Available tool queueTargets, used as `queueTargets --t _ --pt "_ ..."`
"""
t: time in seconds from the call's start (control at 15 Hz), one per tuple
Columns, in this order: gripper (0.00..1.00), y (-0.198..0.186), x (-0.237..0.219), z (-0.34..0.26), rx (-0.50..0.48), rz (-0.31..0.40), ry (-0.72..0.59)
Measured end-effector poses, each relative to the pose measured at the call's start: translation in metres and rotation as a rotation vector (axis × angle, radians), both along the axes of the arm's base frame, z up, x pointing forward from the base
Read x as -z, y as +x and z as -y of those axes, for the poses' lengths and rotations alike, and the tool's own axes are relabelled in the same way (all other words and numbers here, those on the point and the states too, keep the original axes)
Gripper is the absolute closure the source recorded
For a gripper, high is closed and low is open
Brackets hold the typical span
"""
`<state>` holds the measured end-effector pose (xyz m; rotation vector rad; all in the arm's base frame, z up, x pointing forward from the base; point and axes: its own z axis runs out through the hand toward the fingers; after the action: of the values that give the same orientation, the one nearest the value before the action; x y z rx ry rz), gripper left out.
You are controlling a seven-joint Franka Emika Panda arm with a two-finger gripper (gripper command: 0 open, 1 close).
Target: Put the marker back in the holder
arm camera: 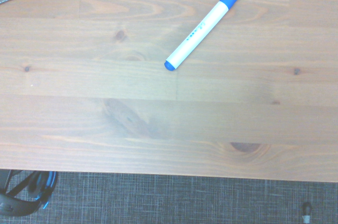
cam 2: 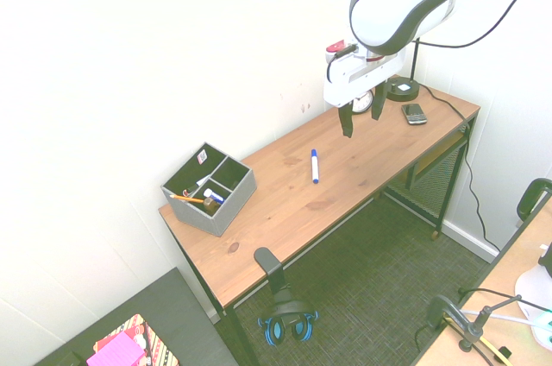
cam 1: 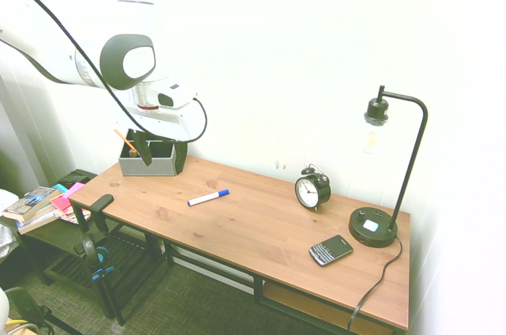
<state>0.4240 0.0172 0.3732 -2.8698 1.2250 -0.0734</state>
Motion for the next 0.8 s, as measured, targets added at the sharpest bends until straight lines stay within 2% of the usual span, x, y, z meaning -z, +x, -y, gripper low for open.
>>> queueTargets --t 0.07,0.2,0.67,0.8 --pt "0.0 0.0 0.0 0.0 0.002 -0.001 0.0" --pt "0.0 -0.002 0.006 0.004 0.07 -0.002 -0.015" --pt "0.0 0.023 0.069 -0.034 0.493 0.103 0.012" --pt "0.0 0.03 0.095 -0.037 0.561 0.112 0.013"
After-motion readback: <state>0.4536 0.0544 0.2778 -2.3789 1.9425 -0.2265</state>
